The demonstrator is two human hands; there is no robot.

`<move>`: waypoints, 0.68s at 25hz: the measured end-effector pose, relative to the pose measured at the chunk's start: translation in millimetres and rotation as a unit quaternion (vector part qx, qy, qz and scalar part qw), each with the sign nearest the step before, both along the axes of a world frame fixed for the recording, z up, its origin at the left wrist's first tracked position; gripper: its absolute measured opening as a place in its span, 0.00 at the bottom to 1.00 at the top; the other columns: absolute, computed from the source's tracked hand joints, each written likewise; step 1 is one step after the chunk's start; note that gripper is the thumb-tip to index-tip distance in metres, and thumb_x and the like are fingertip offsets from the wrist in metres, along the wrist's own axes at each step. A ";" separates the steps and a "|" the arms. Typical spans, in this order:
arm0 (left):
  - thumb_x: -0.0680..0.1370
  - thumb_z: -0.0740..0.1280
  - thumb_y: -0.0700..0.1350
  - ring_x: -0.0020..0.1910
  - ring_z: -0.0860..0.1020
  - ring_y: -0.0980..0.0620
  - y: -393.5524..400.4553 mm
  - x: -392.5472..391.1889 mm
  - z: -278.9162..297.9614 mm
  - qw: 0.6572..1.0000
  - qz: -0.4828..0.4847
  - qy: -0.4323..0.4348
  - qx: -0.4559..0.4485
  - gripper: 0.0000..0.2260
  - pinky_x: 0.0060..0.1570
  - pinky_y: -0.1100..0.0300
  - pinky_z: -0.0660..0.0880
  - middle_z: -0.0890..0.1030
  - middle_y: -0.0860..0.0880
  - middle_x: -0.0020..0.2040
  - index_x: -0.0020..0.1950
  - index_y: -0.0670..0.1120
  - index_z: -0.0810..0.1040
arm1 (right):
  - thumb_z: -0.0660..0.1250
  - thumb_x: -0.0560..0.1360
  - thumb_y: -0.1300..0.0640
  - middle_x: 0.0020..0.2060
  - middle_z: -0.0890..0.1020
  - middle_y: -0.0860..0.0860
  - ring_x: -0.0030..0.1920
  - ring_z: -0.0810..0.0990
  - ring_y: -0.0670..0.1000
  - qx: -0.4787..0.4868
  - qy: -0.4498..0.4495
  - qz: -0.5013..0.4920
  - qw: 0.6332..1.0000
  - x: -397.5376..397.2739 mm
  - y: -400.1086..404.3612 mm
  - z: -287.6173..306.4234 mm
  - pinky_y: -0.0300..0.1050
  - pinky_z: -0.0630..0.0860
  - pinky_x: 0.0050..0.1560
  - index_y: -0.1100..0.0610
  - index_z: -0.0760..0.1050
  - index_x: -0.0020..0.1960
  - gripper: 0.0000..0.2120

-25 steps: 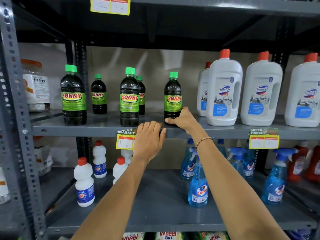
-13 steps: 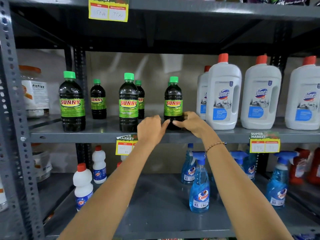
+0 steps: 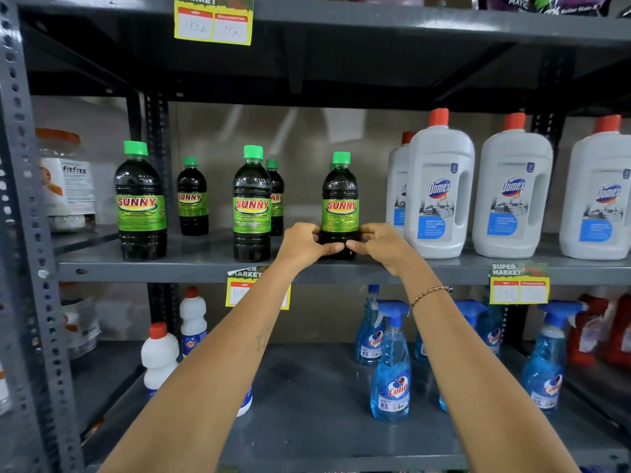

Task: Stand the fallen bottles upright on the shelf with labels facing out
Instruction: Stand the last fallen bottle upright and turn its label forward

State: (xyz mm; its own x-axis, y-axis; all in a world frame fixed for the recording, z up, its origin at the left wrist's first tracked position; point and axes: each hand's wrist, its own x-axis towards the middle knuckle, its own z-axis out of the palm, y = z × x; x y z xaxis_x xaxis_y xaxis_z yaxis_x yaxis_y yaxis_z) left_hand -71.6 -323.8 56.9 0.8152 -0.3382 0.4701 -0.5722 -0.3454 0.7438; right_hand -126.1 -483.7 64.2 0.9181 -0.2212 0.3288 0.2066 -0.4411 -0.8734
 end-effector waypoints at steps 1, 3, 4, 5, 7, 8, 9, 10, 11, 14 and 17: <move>0.68 0.77 0.49 0.47 0.79 0.53 1.5 -3.2 0.4 1.000 0.003 -0.001 -0.005 0.21 0.48 0.62 0.74 0.83 0.46 0.52 0.57 0.42 0.81 | 0.69 0.74 0.66 0.59 0.80 0.58 0.54 0.78 0.51 -0.002 0.000 0.002 1.000 -3.3 0.8 0.5 0.42 0.72 0.55 0.64 0.72 0.66 0.21; 0.67 0.78 0.49 0.46 0.79 0.54 4.6 -7.5 -0.3 1.000 0.009 -0.007 -0.010 0.21 0.46 0.65 0.73 0.83 0.46 0.52 0.57 0.42 0.81 | 0.69 0.73 0.66 0.59 0.80 0.58 0.54 0.78 0.50 0.002 -0.003 0.008 1.000 -8.9 0.6 0.5 0.41 0.73 0.55 0.64 0.71 0.66 0.22; 0.67 0.78 0.49 0.45 0.79 0.55 6.3 -9.4 -0.6 1.000 0.010 -0.011 -0.010 0.22 0.45 0.66 0.73 0.84 0.46 0.52 0.57 0.43 0.81 | 0.69 0.73 0.66 0.59 0.80 0.58 0.54 0.78 0.50 0.007 -0.005 0.008 1.000 -11.5 0.6 -0.1 0.40 0.73 0.55 0.64 0.72 0.66 0.22; 0.67 0.78 0.50 0.45 0.80 0.55 7.7 -11.8 -1.1 1.000 0.008 -0.014 -0.010 0.22 0.44 0.67 0.73 0.84 0.45 0.52 0.57 0.43 0.82 | 0.70 0.73 0.66 0.59 0.81 0.58 0.54 0.79 0.50 0.011 -0.008 0.008 1.000 -14.0 0.2 -1.1 0.39 0.74 0.54 0.64 0.72 0.66 0.22; 0.67 0.78 0.50 0.45 0.80 0.56 10.7 -15.2 -2.5 1.000 0.002 -0.022 -0.009 0.22 0.41 0.71 0.73 0.84 0.46 0.52 0.57 0.43 0.81 | 0.70 0.73 0.66 0.59 0.81 0.58 0.54 0.79 0.51 0.015 -0.013 0.012 1.000 -18.6 0.4 -0.9 0.39 0.75 0.53 0.64 0.72 0.65 0.22; 0.66 0.78 0.51 0.46 0.80 0.56 11.7 -16.6 -4.2 1.000 0.001 -0.030 -0.011 0.23 0.40 0.73 0.72 0.84 0.46 0.52 0.58 0.43 0.81 | 0.70 0.73 0.66 0.59 0.81 0.58 0.55 0.79 0.51 0.016 -0.012 0.018 1.000 -20.6 -0.1 -0.7 0.40 0.76 0.55 0.64 0.73 0.65 0.22; 0.66 0.78 0.51 0.46 0.80 0.56 12.3 -18.1 -5.7 0.999 0.000 -0.038 -0.016 0.24 0.40 0.73 0.72 0.84 0.46 0.53 0.58 0.43 0.81 | 0.70 0.72 0.66 0.59 0.81 0.59 0.57 0.80 0.52 0.018 -0.010 0.024 1.000 -22.2 -1.0 -0.4 0.43 0.76 0.59 0.64 0.72 0.66 0.22; 0.66 0.78 0.51 0.46 0.80 0.56 12.7 -19.4 -7.2 0.999 0.000 -0.044 -0.021 0.24 0.42 0.72 0.73 0.84 0.46 0.53 0.58 0.43 0.80 | 0.70 0.72 0.66 0.60 0.81 0.59 0.58 0.79 0.53 0.024 -0.008 0.028 0.999 -23.4 -2.0 -0.6 0.46 0.75 0.62 0.64 0.72 0.66 0.22; 0.66 0.79 0.51 0.46 0.81 0.56 13.1 -20.5 -8.3 0.999 0.001 -0.048 -0.025 0.25 0.44 0.70 0.74 0.84 0.46 0.53 0.58 0.43 0.80 | 0.70 0.73 0.65 0.60 0.80 0.59 0.59 0.79 0.53 0.029 -0.007 0.032 0.999 -25.0 -2.6 -1.4 0.47 0.74 0.63 0.64 0.72 0.66 0.22; 0.65 0.79 0.52 0.48 0.82 0.54 14.4 -20.3 -9.3 0.999 -0.004 -0.047 -0.026 0.26 0.51 0.64 0.76 0.84 0.46 0.52 0.58 0.43 0.79 | 0.70 0.73 0.65 0.59 0.81 0.58 0.57 0.80 0.51 0.037 -0.022 0.035 0.998 -28.8 -2.8 -6.3 0.43 0.74 0.61 0.64 0.73 0.66 0.21; 0.65 0.79 0.53 0.49 0.82 0.54 15.3 -19.8 -9.9 0.998 -0.008 -0.050 -0.025 0.27 0.52 0.62 0.77 0.84 0.46 0.52 0.58 0.42 0.79 | 0.70 0.73 0.64 0.60 0.81 0.57 0.57 0.79 0.50 0.041 -0.035 0.040 0.998 -30.5 -1.6 -9.4 0.42 0.74 0.60 0.64 0.73 0.66 0.22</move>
